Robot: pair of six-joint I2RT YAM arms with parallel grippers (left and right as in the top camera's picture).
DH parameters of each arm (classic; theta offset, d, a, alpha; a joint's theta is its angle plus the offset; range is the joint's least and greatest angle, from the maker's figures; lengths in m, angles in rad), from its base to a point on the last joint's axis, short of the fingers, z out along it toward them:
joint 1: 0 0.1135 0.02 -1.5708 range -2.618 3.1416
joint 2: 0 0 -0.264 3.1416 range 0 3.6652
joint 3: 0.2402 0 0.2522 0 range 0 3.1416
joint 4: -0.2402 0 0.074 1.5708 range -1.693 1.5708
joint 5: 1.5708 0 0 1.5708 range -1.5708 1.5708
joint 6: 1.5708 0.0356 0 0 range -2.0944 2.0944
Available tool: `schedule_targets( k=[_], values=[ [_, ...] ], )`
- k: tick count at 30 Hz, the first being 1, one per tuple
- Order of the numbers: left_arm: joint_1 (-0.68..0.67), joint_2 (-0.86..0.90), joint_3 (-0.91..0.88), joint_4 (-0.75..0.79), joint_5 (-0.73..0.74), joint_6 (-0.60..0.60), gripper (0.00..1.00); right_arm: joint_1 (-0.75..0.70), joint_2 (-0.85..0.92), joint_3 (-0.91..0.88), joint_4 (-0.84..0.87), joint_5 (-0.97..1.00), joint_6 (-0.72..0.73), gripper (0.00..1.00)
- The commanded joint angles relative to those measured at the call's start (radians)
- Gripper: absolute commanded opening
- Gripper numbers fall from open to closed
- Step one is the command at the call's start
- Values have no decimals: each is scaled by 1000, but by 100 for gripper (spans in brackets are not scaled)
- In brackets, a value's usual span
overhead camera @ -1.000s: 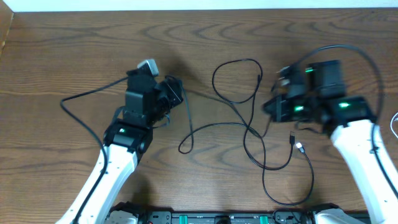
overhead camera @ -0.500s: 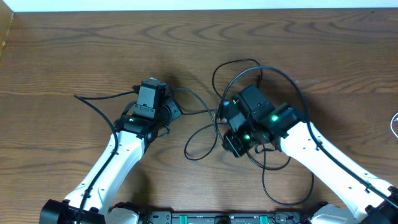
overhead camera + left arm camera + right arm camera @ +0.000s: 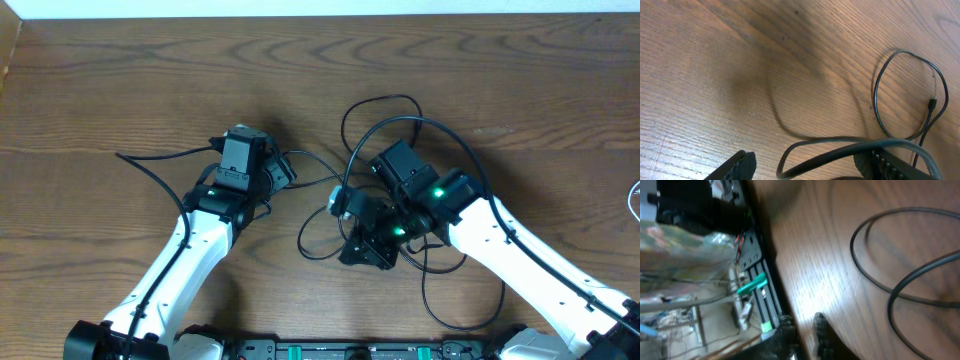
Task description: Untangle cables
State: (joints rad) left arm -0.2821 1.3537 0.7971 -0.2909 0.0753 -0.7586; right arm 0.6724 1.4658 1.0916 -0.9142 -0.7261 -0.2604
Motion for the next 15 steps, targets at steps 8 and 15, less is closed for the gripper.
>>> schedule_targets(
  k=[8, 15],
  values=[
    [4, 4, 12, -8, -16, 6, 67, 5, 1, -1, 117, 348, 279, 77],
    [4, 4, 12, -8, -16, 6, 67, 5, 69, -2, 165, 414, 361, 99]
  ],
)
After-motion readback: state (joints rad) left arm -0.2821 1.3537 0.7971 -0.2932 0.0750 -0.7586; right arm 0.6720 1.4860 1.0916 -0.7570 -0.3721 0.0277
